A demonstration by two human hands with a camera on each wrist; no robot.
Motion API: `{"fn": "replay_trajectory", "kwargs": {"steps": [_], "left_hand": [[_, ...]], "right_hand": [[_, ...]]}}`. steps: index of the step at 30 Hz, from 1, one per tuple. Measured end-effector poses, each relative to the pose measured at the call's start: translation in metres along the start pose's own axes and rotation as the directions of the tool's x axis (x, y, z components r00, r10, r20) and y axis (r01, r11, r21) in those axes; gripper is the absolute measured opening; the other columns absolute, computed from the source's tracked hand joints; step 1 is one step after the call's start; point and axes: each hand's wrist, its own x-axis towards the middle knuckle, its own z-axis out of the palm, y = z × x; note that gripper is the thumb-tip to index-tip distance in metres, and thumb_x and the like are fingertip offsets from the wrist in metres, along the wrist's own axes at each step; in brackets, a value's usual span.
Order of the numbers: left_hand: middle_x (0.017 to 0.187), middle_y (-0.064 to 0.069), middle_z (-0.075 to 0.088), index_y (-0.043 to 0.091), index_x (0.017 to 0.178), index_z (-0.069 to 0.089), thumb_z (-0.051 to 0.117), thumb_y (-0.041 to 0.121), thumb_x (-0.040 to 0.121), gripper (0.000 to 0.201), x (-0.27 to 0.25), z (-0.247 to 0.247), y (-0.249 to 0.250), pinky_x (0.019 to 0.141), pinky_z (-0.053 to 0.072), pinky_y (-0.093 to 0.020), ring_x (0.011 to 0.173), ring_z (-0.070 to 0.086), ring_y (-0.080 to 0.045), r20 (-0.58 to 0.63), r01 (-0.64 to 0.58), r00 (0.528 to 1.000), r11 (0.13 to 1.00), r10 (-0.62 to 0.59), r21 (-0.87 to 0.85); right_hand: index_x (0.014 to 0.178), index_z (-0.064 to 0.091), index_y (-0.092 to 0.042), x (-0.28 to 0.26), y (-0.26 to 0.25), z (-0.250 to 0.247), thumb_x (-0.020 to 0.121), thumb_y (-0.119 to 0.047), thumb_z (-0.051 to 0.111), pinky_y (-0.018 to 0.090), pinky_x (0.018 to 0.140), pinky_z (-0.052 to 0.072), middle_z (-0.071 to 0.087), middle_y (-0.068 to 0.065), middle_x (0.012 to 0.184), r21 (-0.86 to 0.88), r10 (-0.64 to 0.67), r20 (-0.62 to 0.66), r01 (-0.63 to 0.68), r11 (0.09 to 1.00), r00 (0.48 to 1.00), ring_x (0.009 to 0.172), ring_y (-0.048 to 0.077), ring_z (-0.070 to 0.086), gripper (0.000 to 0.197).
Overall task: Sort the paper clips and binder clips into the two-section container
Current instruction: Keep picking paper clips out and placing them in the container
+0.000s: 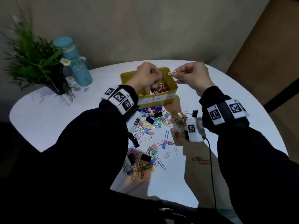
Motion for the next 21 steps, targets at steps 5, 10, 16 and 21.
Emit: {"fn": "replay_trajectory", "kwargs": {"steps": [5, 10, 16, 21], "left_hand": [[0.12, -0.011, 0.054, 0.015, 0.119, 0.063, 0.048, 0.0, 0.096, 0.032, 0.012, 0.007, -0.005, 0.059, 0.059, -0.023, 0.093, 0.064, -0.029, 0.006, 0.025, 1.0, 0.996, -0.026, 0.091], [0.103, -0.015, 0.06, 0.012, 0.118, 0.063, 0.043, -0.005, 0.095, 0.034, 0.005, 0.0, -0.011, 0.055, 0.057, -0.02, 0.083, 0.062, -0.023, -0.114, -0.007, 0.993, 0.999, 0.012, 0.044], [0.089, 0.0, 0.066, 0.01, 0.103, 0.065, 0.046, 0.002, 0.095, 0.023, -0.041, 0.0, -0.02, 0.074, 0.057, -0.028, 0.078, 0.064, -0.013, -0.273, -0.155, 0.946, 0.984, 0.172, 0.084], [0.09, 0.001, 0.07, 0.011, 0.096, 0.071, 0.057, 0.008, 0.091, 0.015, -0.086, 0.024, -0.055, 0.075, 0.056, -0.027, 0.08, 0.065, -0.013, 0.069, -0.212, 0.977, 0.945, 0.201, 0.25]], "right_hand": [[0.065, 0.069, -0.02, 0.03, 0.007, 0.026, 0.074, -0.019, 0.081, 0.042, 0.08, 0.059, 0.072, 0.008, 0.082, -0.075, 0.037, -0.123, -0.046, 0.996, 0.992, 0.083, 0.025, 0.07, 0.016], [0.084, 0.072, -0.008, 0.043, 0.009, 0.041, 0.084, -0.019, 0.072, 0.04, 0.079, 0.059, 0.072, 0.012, 0.09, -0.191, 0.081, -0.107, -0.1, 0.977, 0.991, 0.082, 0.027, 0.07, 0.011], [0.1, 0.072, -0.008, 0.021, 0.007, 0.021, 0.089, -0.014, 0.063, 0.025, 0.062, 0.058, 0.068, 0.008, 0.094, -0.274, 0.008, -0.005, -0.01, 0.962, 1.0, 0.083, 0.02, 0.067, 0.015], [0.09, 0.073, -0.018, -0.043, 0.032, 0.002, 0.088, -0.018, 0.065, 0.021, 0.068, 0.053, 0.071, -0.003, 0.084, -0.369, -0.028, 0.205, 0.104, 0.924, 0.978, 0.073, 0.011, 0.065, 0.008]]}}
